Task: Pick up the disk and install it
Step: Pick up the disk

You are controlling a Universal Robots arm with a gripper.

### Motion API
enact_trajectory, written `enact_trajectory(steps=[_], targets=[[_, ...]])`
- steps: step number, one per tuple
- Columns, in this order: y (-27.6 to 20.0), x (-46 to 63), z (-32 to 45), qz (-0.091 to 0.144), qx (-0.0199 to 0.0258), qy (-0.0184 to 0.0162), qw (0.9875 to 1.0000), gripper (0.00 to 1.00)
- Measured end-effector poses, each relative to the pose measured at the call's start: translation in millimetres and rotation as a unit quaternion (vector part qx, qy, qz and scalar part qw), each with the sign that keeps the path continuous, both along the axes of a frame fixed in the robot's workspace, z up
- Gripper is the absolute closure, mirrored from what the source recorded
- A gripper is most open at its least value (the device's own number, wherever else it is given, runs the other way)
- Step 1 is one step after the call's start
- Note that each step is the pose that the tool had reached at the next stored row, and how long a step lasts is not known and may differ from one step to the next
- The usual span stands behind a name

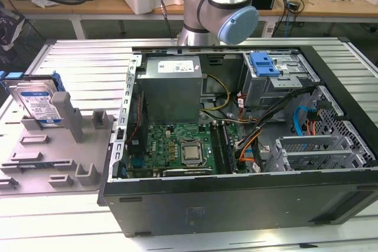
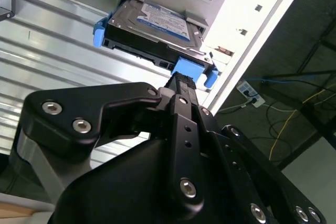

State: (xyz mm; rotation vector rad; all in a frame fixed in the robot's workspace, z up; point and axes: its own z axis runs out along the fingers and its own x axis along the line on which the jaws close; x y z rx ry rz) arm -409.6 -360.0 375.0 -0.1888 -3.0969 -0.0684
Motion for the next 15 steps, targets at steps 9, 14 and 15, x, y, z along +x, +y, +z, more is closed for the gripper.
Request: enact_trajectory(steps=[9, 14, 15], targets=[[1.8, 0.1, -0.3, 0.089, -0.0003, 0.0034, 0.996, 0.89], [3.5, 0.1, -0.7, 0.136, -0.0004, 0.0034, 0.9907, 0.89], [4.3, 0.1, -0.8, 0.148, -0.0005, 0.0034, 0.989, 0.76]])
